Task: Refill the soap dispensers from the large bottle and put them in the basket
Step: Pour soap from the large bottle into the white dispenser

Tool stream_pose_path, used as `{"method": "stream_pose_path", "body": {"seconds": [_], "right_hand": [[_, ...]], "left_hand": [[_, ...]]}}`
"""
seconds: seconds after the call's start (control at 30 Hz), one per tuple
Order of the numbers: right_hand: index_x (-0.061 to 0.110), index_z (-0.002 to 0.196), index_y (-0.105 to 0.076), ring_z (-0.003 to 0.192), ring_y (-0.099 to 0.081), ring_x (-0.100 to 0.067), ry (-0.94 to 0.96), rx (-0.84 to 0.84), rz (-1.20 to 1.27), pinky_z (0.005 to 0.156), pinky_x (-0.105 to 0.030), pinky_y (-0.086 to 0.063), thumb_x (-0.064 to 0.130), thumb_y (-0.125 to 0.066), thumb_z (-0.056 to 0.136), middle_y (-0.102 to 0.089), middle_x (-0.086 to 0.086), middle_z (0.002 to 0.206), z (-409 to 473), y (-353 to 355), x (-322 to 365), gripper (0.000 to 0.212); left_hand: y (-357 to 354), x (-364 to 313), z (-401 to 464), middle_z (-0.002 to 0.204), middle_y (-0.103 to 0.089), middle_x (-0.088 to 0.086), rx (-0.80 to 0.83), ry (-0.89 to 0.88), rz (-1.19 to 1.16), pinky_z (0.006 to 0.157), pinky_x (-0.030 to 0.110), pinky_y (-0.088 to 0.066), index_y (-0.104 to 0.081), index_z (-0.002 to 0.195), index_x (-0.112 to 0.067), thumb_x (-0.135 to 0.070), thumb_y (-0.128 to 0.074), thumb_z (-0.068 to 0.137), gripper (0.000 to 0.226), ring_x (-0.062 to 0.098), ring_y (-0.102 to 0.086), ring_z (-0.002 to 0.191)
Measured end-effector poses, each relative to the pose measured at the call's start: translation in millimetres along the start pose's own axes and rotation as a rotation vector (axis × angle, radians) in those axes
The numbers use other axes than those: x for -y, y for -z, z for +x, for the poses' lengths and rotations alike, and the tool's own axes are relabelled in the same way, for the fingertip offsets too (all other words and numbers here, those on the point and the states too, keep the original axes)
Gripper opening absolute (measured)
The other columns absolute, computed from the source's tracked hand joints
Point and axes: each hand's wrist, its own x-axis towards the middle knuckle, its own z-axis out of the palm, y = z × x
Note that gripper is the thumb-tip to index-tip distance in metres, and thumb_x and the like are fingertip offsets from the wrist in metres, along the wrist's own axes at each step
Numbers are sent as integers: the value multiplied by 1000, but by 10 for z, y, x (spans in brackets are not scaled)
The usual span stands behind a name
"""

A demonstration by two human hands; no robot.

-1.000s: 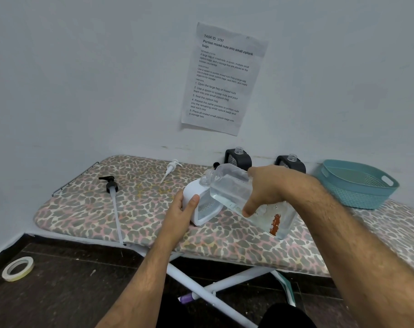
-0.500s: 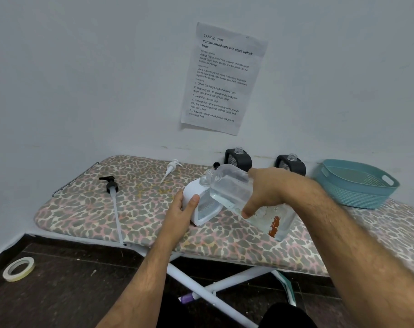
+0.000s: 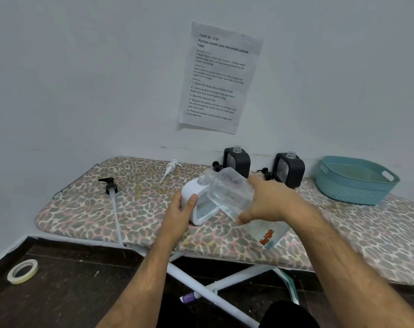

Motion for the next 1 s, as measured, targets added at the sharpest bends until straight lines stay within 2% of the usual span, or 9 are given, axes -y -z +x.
{"method": "stream_pose_path", "body": {"seconds": [0.07,0.17,0.3,0.47,0.6,0.77,0.87,0.93,1.0], "right_hand": [[24,136,-40,90,-57,-19,10,-42,19,75,-35,-49,60,-83,62,-57,12,86,-14,-66,-16,93],[24,141,-36,93,-59,-18,-4,-88,47,79,-35,-51,61,-81,65,-65,5,109,-26,-185,-45,96],[26,142,-34,95,-61,-19,-16,-146,133,75,-33,-50,59,-80,65,-65,3,119,-37,-338,-84,95],[26,142,-35,82,-58,-12,-11,-213,260,66,-29,-46,57,-80,67,-61,11,96,-41,-484,-146,93],[25,144,-35,99,-63,-16,-14,-293,424,83,-32,-53,56,-83,66,-63,2,124,-15,-596,-212,97],[28,128,-44,99,-57,-6,-19,-381,813,75,-19,-44,40,-87,69,-56,18,113,-7,-698,-274,75],[30,125,-43,94,-54,3,-45,-442,984,71,-11,-38,32,-87,71,-52,25,108,-3,-754,-306,69],[28,126,-43,96,-55,6,-59,-495,1064,74,-12,-40,28,-88,71,-54,23,109,16,-817,-337,71],[29,126,-43,102,-55,2,-93,-561,1110,82,-21,-45,28,-89,69,-54,21,111,35,-877,-377,73]], "left_hand": [[4,15,7,122,-66,-5,-2,-3,-10,85,29,-55,-53,131,-31,-56,-55,83,54,7,-68,104],[-3,10,1,121,-66,-5,-7,-9,-20,82,26,-55,-54,129,-31,-55,-56,83,52,4,-68,101],[-14,6,-4,120,-67,-6,-13,-17,-24,83,26,-55,-54,129,-31,-54,-56,83,51,5,-68,102],[-10,22,-1,120,-67,-4,-31,-14,-16,84,27,-55,-55,128,-30,-58,-58,83,53,7,-68,103],[-7,35,-6,118,-68,-5,-43,-21,8,86,34,-57,-57,116,-42,-65,-61,80,43,11,-68,104],[-38,-5,-37,115,-67,-8,-71,-45,62,84,33,-57,-54,111,-48,-58,-56,85,28,10,-67,103],[-60,-16,-68,113,-65,-11,-94,-67,106,82,33,-58,-51,110,-52,-68,-56,84,31,9,-66,102],[-68,-7,-76,115,-64,-12,-108,-76,140,82,34,-58,-49,110,-55,-72,-61,79,38,7,-66,102],[-80,-8,-81,117,-62,-14,-116,-74,177,81,33,-59,-49,114,-52,-61,-69,81,39,6,-65,102]]}}
